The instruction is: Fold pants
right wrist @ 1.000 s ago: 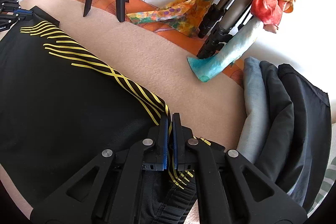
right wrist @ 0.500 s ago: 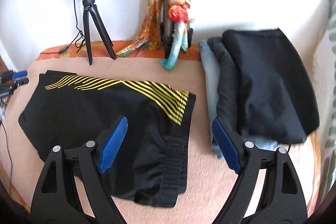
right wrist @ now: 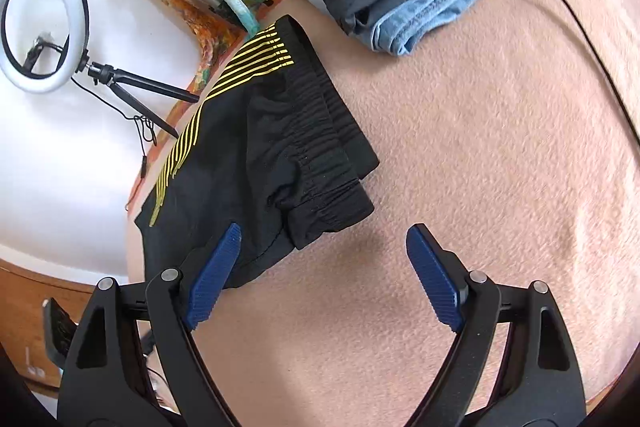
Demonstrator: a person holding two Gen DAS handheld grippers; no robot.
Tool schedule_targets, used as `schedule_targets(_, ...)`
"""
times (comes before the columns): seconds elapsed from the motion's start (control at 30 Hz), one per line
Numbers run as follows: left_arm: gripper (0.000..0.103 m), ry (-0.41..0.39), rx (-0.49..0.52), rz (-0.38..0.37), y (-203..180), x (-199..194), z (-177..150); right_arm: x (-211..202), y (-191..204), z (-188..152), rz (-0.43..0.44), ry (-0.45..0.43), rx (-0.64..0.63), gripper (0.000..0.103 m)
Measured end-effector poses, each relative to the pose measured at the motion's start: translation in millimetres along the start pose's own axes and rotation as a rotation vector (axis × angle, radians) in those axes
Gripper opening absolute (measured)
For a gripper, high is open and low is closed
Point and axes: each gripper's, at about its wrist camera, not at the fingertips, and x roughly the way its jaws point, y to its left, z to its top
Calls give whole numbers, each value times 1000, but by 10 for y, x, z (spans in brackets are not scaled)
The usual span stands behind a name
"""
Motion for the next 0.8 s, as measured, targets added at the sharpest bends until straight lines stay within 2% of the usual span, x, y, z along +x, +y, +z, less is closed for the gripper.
schedule_targets(0.13, 58, 46, 95, 40, -145, 222, 61, 115, -9, 47, 46, 1, 68, 87)
schedule_targets(0.23, 56, 86, 108, 41, -139, 394, 58, 159, -55, 102, 71, -9, 119, 87)
schedule_targets(0.27, 53, 92, 102, 25, -119, 421, 42, 167, -62, 125, 74, -12, 125, 87)
schedule_targets(0.33, 36, 104, 83, -12, -71, 480, 16, 191, -68, 174, 82, -16, 134, 87)
schedule_targets(0.4, 35, 97, 71, -29, -55, 500, -15, 235, -56, 196, 85, -10, 130, 79)
schedule_targets(0.43, 34, 86, 64, -42, -40, 495, -25, 267, -34, 217, 83, -3, 121, 71)
schedule_targets(0.5, 31, 75, 52, -55, -7, 489, -37, 297, 24, 231, 66, -8, 94, 65)
schedule_targets(0.57, 29, 67, 46, -60, 22, 491, -46, 310, 71, 229, 81, 5, 68, 31)
schedule_targets(0.63, 29, 61, 42, -65, 31, 501, -57, 313, 181, 242, 83, 7, 14, 27)
schedule_targets(0.7, 29, 54, 51, -64, 12, 488, -88, 231, 379, 247, 40, -27, -106, 26)
schedule_targets(0.8, 29, 39, 43, -73, 7, 486, -116, 70, 711, 233, -89, -113, -334, 24)
